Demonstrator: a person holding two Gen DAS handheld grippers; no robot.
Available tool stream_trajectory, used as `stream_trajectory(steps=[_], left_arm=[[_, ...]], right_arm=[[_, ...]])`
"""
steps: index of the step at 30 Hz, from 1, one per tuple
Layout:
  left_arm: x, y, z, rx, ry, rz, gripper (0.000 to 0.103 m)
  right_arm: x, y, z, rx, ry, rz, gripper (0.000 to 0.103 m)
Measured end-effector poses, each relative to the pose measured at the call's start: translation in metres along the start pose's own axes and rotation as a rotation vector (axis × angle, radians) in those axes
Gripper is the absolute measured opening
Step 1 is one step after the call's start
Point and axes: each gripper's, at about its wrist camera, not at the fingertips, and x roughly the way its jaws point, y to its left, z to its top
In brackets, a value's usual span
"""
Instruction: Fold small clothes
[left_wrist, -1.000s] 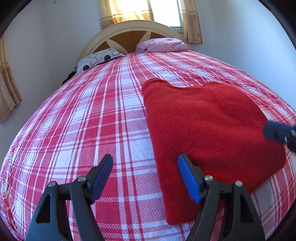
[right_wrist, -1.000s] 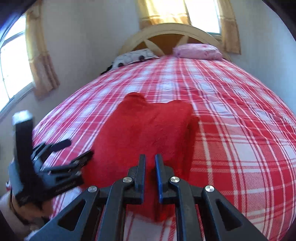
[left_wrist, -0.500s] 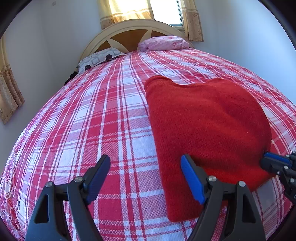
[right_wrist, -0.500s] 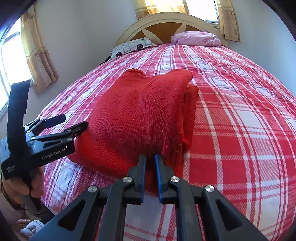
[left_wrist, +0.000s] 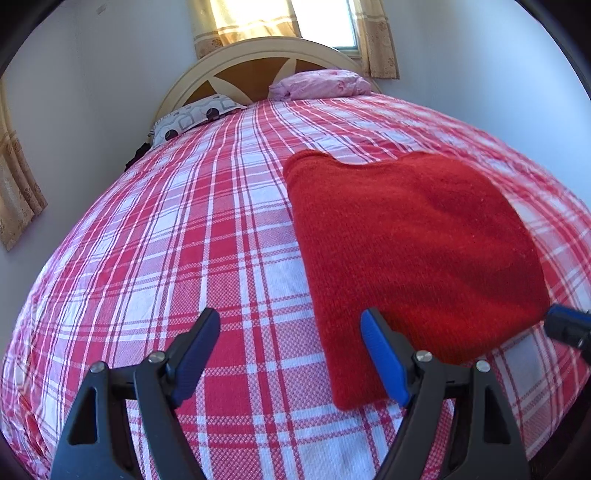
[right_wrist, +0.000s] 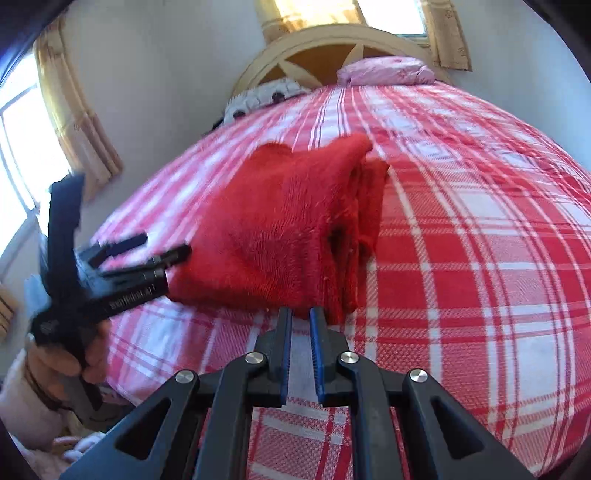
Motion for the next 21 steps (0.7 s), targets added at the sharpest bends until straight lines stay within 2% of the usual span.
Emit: stream_trajectory(steps=[3,6,8,9,10,12,15,19,21], left_arm=[[-0.009,0.006,0.009,-0.032,-0.027,-0.053,0.081],[-0.015,-0.006,0.024,0.019,-0.081,-0.066,0.082],[-0.017,-0.017,0.034,0.045,-0.107,-0.071,0.081],[-0.017,-0.021,0.040,0.042,-0.111,-0.092,0.082],[-0.014,-0.025,0.046,0.032,-0.106,-0.122,0.082],[-0.006,-0.035,0.053,0.011,-0.089,-0.181,0.082],[0.008,-0.052,0.056,0.005,-0.057,-0.196,0.081],[0.025,-0.067,0.049,0.004,-0.010,-0.180,0.082],[0.028,-0.068,0.046,-0.003,-0.002,-0.173,0.082]], right_arm=[[-0.012,-0.009,0.015,0.020,-0.056,0.020,0.010],[-0.013,-0.020,0.037,0.033,-0.072,0.012,0.011],[-0.008,-0.029,0.056,0.043,-0.073,0.030,0.015],[-0.003,-0.036,0.066,0.055,-0.072,0.045,0.026],[0.002,-0.041,0.074,0.072,-0.071,0.056,0.044],[0.012,-0.056,0.088,0.125,-0.072,0.090,0.063],[0.044,-0.080,0.116,0.199,-0.031,0.200,0.063],[0.090,-0.095,0.147,0.224,0.023,0.182,0.063],[0.116,-0.094,0.158,0.193,0.071,0.185,0.063]])
